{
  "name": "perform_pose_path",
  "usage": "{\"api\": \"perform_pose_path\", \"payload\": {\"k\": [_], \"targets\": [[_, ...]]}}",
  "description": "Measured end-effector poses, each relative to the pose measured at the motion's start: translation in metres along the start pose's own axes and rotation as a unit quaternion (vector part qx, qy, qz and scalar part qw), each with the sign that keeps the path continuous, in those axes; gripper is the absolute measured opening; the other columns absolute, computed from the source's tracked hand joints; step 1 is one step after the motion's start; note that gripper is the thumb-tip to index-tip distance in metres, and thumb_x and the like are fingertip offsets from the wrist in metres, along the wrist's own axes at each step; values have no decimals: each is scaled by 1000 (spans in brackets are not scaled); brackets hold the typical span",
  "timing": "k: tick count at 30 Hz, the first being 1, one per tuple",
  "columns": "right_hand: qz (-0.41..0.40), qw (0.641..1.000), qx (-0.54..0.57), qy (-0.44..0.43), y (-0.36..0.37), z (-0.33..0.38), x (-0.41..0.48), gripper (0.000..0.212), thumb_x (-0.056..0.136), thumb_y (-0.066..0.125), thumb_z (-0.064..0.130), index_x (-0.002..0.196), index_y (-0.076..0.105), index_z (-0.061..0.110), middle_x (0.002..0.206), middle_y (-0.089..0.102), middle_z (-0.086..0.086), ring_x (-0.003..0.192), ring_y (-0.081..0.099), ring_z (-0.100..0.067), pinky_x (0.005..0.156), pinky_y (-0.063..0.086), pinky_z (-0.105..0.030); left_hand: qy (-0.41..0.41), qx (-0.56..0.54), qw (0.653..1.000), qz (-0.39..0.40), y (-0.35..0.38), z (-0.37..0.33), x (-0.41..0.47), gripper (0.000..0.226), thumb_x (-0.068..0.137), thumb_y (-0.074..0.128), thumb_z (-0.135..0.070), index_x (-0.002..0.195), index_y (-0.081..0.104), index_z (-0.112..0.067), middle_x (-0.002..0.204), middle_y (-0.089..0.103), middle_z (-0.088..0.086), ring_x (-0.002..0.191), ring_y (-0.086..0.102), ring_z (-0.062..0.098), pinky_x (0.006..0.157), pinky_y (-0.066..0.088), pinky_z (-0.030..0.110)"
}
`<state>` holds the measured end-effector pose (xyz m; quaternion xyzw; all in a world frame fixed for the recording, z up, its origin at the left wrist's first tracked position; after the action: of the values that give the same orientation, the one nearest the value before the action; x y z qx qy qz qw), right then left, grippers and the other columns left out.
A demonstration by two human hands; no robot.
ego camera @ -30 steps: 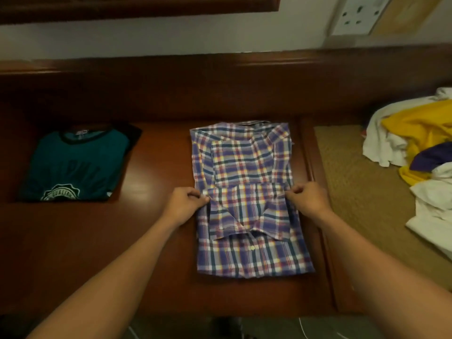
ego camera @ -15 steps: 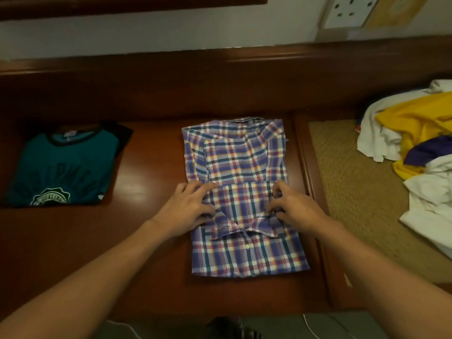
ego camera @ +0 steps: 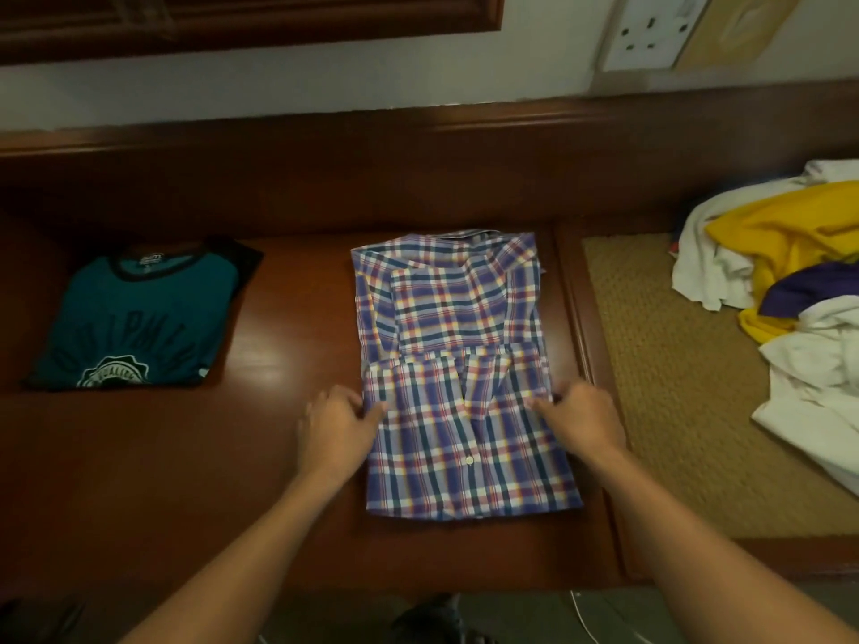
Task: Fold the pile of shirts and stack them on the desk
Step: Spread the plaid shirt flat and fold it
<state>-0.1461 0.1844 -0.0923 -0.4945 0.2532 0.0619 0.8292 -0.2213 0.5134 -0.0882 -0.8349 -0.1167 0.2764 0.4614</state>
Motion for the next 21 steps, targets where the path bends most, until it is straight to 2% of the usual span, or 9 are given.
{"api": "perform_pose_path", "payload": {"k": [2,4,7,9,11,14,16,19,21], "targets": [[17,1000,-1,6,6,-16,-19,24,89,72,48,86,69,24,85,69,6,74,65,-13,68,58,-34,-38,-22,997,56,10,8,-31,34,86,68,-60,81,59,-28,76,67,-9,71,67,10,69,60,38],[5,1000,-9,7,7,-26,-35,21,90,72,42,80,66,24,80,64,7,72,60,-14,63,50,-29,-58,-64,992,94,18,11,-56,23,90,72,-47,88,58,-29,86,69,-10,77,69,9,72,61,36],[-10,1000,17,23,8,-36,-47,23,91,71,33,71,66,22,74,63,7,67,58,-12,59,43,-27,-63,-117,988,76,22,10,-75,14,93,72,-35,95,62,-26,92,68,-10,83,68,9,70,59,30],[-25,997,62,33,6,-43,-52,26,89,72,32,67,69,19,71,68,3,68,64,-16,62,49,-31,-65,-157,984,45,22,10,-77,11,94,70,-30,99,67,-21,91,69,-8,85,68,11,68,56,27],[-45,993,104,27,3,-49,-60,27,90,72,30,67,70,18,71,71,-1,69,68,-19,63,55,-35,-59,-199,978,13,20,13,-78,13,95,70,-28,103,70,-19,93,71,-4,88,69,15,72,58,32],[-44,987,151,23,7,-60,-74,23,92,72,29,70,70,21,71,71,2,70,69,-16,66,59,-38,-55,-244,968,-5,13,17,-83,19,95,70,-25,112,69,-14,101,71,2,93,69,18,82,60,42],[-26,988,149,14,12,-66,-83,17,91,72,34,79,71,22,77,71,4,76,70,-15,73,61,-41,-50,-234,970,30,14,21,-90,24,94,72,-31,112,68,-16,98,72,2,91,70,17,83,60,42],[-12,985,169,-15,16,-71,-93,13,91,74,29,98,67,20,83,67,9,77,66,-9,67,54,-28,-53,-173,978,102,25,36,-103,27,87,77,-41,107,69,-24,90,75,-4,84,72,14,83,60,42],[-16,987,153,-36,16,-73,-100,15,92,74,22,105,68,19,81,62,12,75,60,-5,62,44,-21,-60,-146,983,91,32,47,-112,30,87,77,-40,109,71,-20,88,75,-4,83,71,13,81,59,39]]}}
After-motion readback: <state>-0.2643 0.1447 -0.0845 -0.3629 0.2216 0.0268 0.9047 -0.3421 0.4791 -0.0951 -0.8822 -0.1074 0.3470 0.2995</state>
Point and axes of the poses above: each hand's wrist, its own x-axis towards the middle knuckle, its own y-axis out of the palm, z = x × y, the point moved 3 cm from there along x, towards the middle knuckle
